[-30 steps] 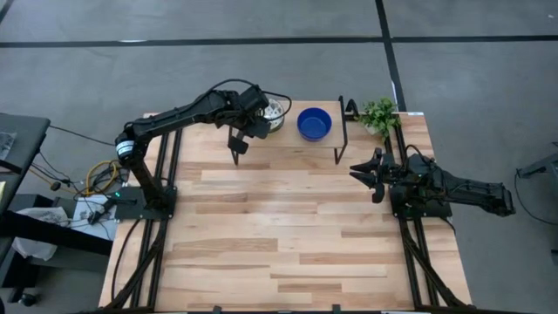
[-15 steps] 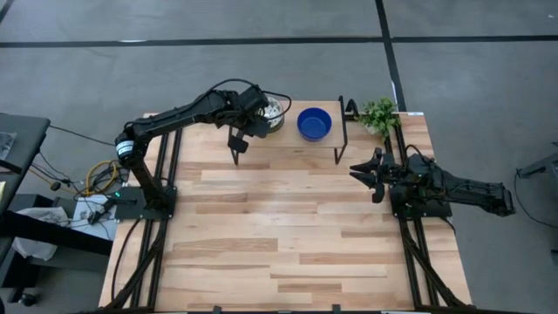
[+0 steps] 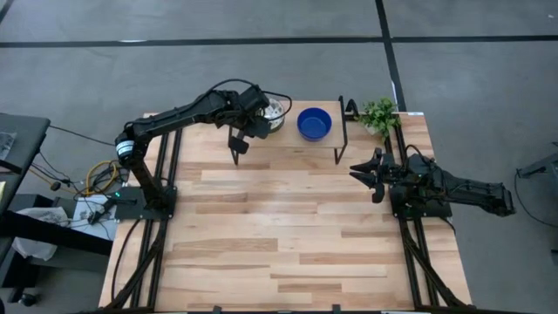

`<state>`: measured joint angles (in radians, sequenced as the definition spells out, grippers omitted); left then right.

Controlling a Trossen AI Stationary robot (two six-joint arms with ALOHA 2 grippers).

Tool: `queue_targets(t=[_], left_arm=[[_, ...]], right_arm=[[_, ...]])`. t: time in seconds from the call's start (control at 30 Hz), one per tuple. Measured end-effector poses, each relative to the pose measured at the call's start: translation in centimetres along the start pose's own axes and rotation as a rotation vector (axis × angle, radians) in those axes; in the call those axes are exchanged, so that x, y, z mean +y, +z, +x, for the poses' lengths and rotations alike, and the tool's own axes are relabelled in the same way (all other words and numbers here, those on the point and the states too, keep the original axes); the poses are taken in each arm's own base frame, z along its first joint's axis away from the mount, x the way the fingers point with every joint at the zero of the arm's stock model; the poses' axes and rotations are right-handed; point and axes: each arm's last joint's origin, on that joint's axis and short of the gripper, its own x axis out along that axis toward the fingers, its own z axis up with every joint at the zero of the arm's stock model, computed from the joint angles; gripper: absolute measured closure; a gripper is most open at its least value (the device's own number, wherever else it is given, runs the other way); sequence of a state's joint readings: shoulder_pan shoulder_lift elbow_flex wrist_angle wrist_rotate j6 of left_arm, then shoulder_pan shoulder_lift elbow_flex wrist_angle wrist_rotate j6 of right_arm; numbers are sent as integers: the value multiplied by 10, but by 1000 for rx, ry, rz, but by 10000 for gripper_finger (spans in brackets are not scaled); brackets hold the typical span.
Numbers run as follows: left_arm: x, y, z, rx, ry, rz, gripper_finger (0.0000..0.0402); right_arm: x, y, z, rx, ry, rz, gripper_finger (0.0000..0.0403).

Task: Pick & Place Mini bowls
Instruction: Stack the white patterned bowl on the white patterned bowl on the shelf

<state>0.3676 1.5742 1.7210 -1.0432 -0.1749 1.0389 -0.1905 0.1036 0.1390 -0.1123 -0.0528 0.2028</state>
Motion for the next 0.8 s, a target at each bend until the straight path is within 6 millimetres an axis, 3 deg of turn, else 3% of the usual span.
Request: queue_targets(t=[0.33, 0.8], left_arm=[[1, 0, 0, 4, 18, -3, 359], [1, 2, -1, 0, 24, 1, 355]], right_arm=[[0, 0, 0, 0, 0, 0, 305], [0, 0, 0, 0, 0, 0, 305]])
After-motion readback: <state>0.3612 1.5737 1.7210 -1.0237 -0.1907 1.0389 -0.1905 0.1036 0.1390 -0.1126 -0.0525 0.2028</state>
